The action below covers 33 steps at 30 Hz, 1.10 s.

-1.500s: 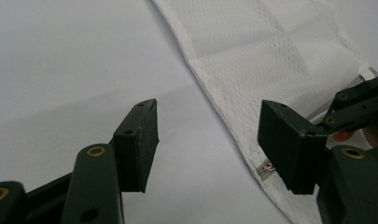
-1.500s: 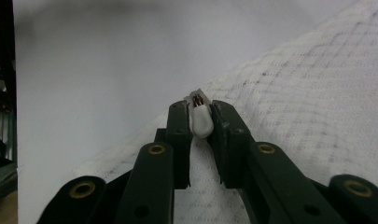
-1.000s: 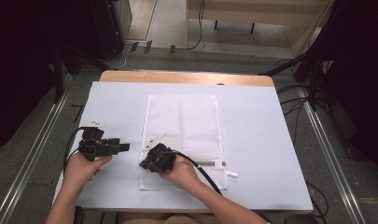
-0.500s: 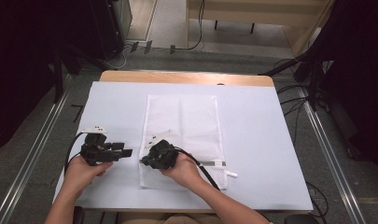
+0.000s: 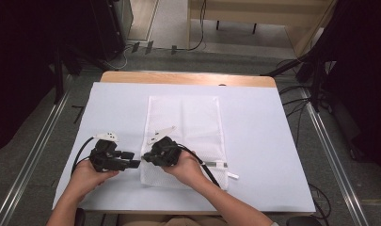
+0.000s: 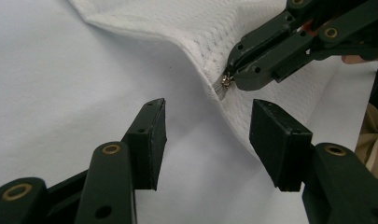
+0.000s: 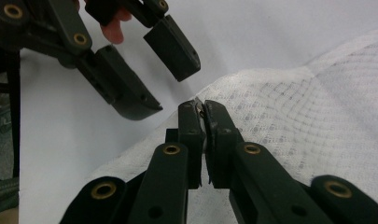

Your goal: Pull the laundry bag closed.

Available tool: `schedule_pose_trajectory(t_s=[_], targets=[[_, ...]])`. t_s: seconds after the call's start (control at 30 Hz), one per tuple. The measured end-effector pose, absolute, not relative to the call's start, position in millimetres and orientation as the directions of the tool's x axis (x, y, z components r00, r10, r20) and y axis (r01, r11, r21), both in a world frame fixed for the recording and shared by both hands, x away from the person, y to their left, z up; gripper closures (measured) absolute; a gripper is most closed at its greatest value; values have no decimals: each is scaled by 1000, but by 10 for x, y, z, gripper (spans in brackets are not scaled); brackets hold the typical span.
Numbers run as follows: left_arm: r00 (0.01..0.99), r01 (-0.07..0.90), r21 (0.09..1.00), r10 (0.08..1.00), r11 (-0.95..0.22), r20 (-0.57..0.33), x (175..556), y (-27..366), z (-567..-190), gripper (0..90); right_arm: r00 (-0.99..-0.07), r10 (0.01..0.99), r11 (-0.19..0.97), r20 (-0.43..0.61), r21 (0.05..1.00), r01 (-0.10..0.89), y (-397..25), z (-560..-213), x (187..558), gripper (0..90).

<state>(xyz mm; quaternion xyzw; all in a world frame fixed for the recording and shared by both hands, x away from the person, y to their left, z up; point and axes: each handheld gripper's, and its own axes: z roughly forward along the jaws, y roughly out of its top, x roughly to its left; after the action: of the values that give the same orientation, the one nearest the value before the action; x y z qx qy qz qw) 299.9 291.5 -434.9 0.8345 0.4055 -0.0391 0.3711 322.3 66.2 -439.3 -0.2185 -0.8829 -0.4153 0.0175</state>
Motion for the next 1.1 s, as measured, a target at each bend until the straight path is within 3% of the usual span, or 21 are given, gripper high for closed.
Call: schedule_pose_trajectory(t_s=[0.2, 1.1], targets=[[686, 696, 578, 633, -427, -358, 2997, 2843, -4377, 480, -904, 371, 548, 213, 735, 398, 656, -4360, 3229, 874], [717, 672, 583, 597, -457, -359, 3028, 2741, -4405, 759, -914, 312, 536, 260, 746, 395, 628, -4276, 3174, 875]])
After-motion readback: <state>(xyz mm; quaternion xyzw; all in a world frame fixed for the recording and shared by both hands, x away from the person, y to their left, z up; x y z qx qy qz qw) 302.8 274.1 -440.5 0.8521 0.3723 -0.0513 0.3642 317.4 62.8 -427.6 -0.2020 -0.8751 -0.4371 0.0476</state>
